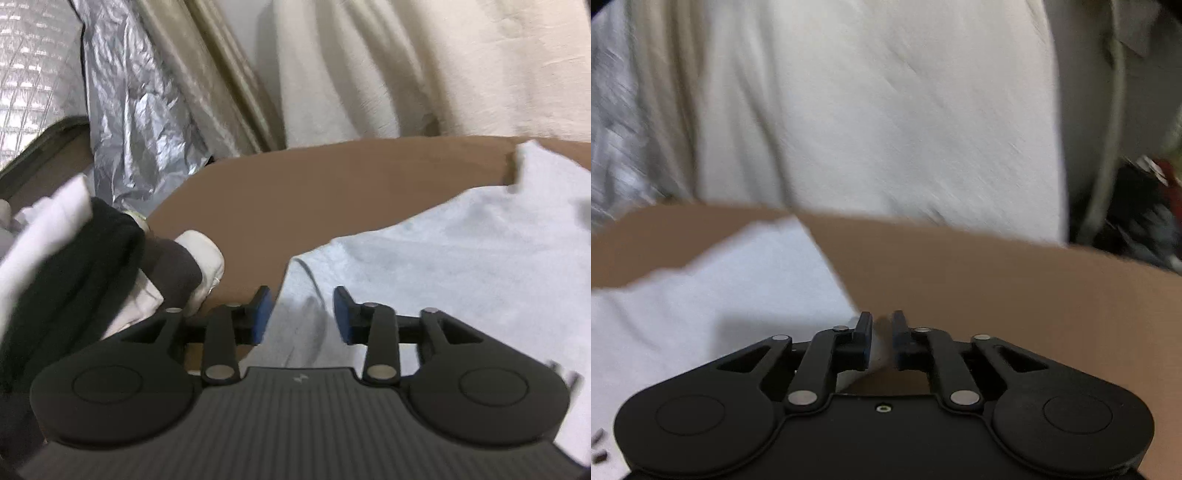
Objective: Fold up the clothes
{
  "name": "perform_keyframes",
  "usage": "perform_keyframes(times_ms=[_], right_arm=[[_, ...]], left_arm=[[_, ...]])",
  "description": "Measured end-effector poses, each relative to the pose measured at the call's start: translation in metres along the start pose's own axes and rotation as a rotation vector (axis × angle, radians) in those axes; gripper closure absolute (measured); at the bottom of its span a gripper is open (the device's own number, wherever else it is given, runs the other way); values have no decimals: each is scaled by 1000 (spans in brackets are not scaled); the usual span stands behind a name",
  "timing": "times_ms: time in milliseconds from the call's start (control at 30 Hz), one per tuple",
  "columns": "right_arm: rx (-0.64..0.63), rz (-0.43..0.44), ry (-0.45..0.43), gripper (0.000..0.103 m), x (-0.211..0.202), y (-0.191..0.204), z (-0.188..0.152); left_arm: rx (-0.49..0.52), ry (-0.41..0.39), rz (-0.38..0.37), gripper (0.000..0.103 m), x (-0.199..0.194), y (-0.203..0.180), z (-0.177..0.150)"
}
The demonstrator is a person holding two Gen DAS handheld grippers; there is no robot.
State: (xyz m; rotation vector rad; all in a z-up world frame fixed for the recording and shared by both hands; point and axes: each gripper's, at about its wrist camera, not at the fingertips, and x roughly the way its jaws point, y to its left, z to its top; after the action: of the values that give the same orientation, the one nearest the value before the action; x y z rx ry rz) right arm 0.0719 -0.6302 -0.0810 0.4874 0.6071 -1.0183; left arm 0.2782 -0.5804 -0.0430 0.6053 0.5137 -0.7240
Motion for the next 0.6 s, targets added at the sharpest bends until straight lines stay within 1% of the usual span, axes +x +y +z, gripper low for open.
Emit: perform_keyframes(times_ms=[33,67,100,133,200,233,300,367,400,467,500,600], right_arm=[[18,56,16,73,-12,-8,-1],[38,134,33,66,-27,-18,-4],[47,232,59,51,-48,-31,-13],[33,295,98,48,-68,-42,-25],[4,421,174,48,-108,-64,-48],[-16,469,212,48,-126,-76,-61],[-77,505,291,48,-159,-102,-91],[-120,483,380,48,-183,-127,-120],[-133,464,411,48,-194,-138,-133],[-139,416,429,48,-213,-160,-155],[-118,403,444,48,-219,-172,-164],[-35,439,486,48,-229,-197,-189]], left_arm=[[4,-2,-28,57,-15,-2,-5],[8,-4,-55,57,-29,-5,-9],[12,-6,-83,56,-44,-7,-14],[16,-8,-111,56,-59,-9,-18],[50,10,-185,55,-93,-21,-40],[67,20,-223,55,-111,-26,-51],[126,53,-283,55,-148,-45,-87],[212,86,-291,55,-185,-68,-121],[255,102,-295,56,-203,-79,-138],[243,94,-339,55,-227,-86,-158],[237,90,-362,56,-239,-89,-167],[218,78,-429,55,-275,-99,-196]])
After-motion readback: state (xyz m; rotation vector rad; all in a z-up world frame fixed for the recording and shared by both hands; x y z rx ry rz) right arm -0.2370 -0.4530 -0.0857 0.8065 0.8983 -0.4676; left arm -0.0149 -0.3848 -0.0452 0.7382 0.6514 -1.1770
